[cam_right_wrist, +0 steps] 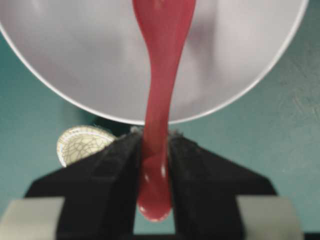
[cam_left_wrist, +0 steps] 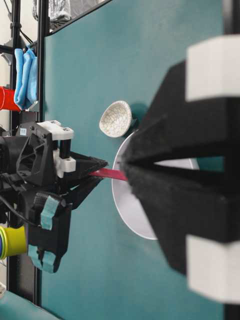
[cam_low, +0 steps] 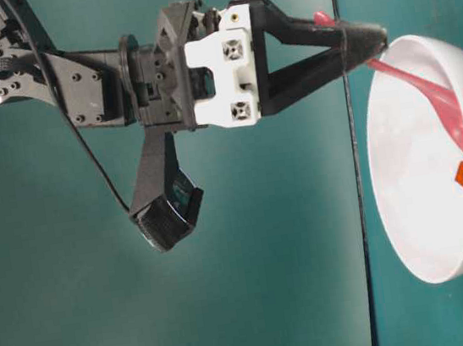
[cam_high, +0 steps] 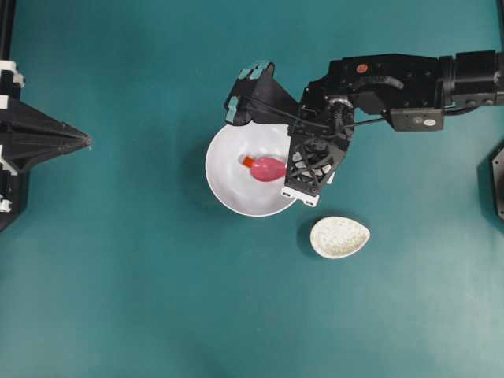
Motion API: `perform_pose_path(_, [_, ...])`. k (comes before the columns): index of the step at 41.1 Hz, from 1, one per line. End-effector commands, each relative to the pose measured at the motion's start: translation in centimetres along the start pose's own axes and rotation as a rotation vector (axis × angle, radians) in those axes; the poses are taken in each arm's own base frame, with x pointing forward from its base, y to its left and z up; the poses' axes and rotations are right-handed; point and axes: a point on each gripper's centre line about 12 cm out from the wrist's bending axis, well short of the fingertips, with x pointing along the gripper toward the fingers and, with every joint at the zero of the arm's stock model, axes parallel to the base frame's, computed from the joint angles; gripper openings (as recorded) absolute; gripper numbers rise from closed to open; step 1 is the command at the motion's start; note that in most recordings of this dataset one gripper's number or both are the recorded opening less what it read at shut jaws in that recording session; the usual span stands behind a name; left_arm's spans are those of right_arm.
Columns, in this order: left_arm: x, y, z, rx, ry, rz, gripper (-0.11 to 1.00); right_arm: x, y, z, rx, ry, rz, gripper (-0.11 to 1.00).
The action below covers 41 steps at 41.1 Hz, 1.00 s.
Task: Grip the spoon and scoop the red block from the bowl with right arm.
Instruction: 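Lower the spoon bowl into the white bowl beside the red cube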
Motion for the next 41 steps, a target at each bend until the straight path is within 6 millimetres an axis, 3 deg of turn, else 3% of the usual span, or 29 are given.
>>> perform_pose_path(1, [0.1,0.0,1.3,0.005,-0.031,-0.002,0.0,-1.8,0.3,0.3,-0.009,-0.056,0.015,0.22])
perform_pose_path(25, [0.1,0.0,1.2,0.014,-0.029,0.0,0.0,-1.8,0.6,2.0,0.001,-0.194,0.046,0.22])
perform_pose_path(41, [0.1,0.0,1.2,0.011,-0.029,-0.002,0.0,-1.8,1.3,2.1,0.025,-0.203,0.094,0.22])
